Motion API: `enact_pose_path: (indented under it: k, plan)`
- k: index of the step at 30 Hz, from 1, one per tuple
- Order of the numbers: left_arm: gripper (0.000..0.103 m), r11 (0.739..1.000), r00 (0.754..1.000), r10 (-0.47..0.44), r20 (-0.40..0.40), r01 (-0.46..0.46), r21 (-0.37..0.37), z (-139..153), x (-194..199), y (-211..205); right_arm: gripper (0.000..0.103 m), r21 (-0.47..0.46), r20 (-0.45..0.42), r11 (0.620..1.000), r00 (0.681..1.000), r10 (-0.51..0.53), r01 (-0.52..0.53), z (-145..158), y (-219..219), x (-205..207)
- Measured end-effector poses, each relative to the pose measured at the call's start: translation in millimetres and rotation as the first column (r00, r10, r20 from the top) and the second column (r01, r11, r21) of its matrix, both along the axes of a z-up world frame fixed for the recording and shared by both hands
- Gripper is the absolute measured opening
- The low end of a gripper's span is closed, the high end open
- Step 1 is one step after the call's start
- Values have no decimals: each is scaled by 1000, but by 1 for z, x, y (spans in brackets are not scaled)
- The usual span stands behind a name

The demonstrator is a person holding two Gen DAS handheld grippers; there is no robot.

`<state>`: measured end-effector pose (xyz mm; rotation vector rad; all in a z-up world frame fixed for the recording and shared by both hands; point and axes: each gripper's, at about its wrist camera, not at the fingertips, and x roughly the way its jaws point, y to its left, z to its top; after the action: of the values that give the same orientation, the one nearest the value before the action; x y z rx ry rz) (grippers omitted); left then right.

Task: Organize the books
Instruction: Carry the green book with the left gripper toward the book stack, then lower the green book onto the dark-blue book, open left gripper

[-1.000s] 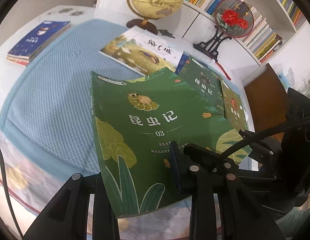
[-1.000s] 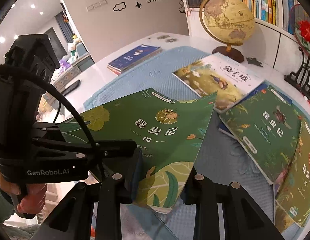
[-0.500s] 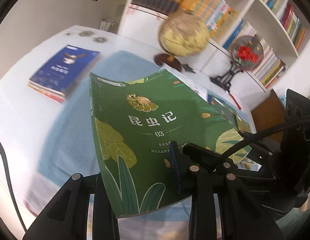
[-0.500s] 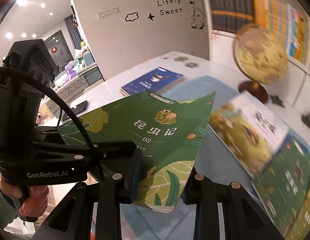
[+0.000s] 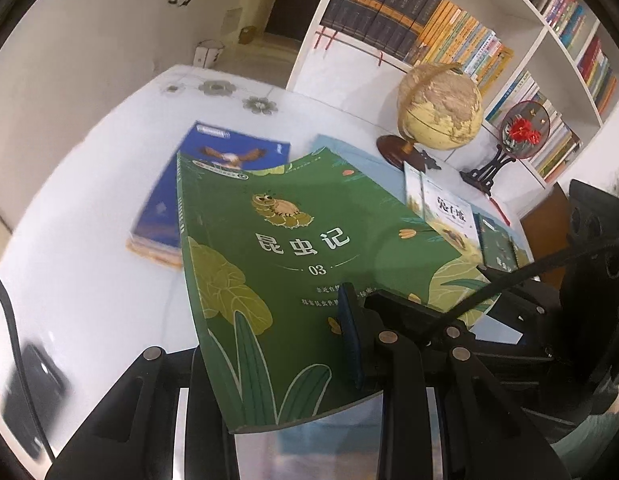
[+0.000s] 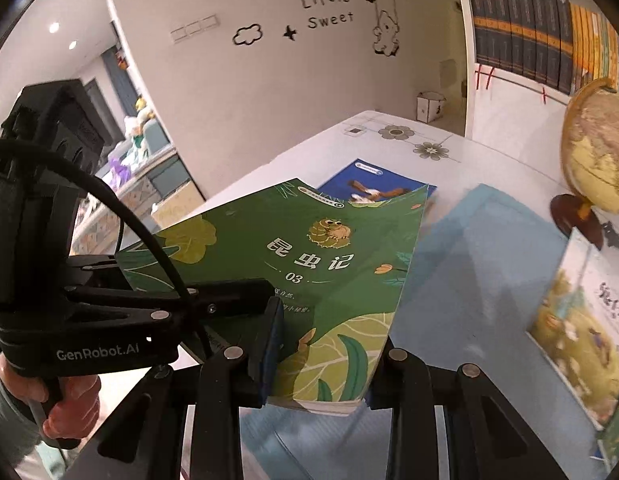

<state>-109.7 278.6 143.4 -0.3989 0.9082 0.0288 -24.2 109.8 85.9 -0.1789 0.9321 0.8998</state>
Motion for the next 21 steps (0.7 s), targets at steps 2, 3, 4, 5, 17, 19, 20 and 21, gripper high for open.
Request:
enact_pose_path:
  k: [2, 3, 4, 5, 17, 19, 20, 21]
  plan:
    - [28, 1000, 1000, -24, 13, 24, 7, 3, 8, 14, 32, 11, -5, 1000, 1000, -22, 22, 2, 11, 8]
    - [28, 999, 999, -36, 20, 35, 14, 5, 14, 20, 33, 22, -18, 999, 999, -39, 39, 3, 17, 14]
    - [28, 999, 999, -49, 25, 48, 20, 5, 19, 26, 33, 30, -28, 998, 998, -54, 55, 2, 21, 19]
    - [28, 998, 998, -64, 27, 63, 25, 6, 26, 32, 33, 35, -40, 997, 997, -73, 74, 2, 26, 25]
    - [28, 983, 982, -186, 25, 186, -8, -24, 102, 83, 33, 6, -78, 962, 959, -272, 273, -25, 65, 87]
    - [28, 981, 982, -191, 15, 191, -39, -35, 112, 91, 33, -7, -81, 956, 953, -292, 293, -33, 69, 95]
    - [28, 980, 981, -191, 9, 192, -47, -40, 116, 94, 33, -14, -90, 953, 949, -303, 303, -39, 72, 99]
    - [28, 980, 982, -190, 3, 190, -52, -44, 118, 96, 33, -18, -98, 951, 946, -310, 310, -42, 73, 102]
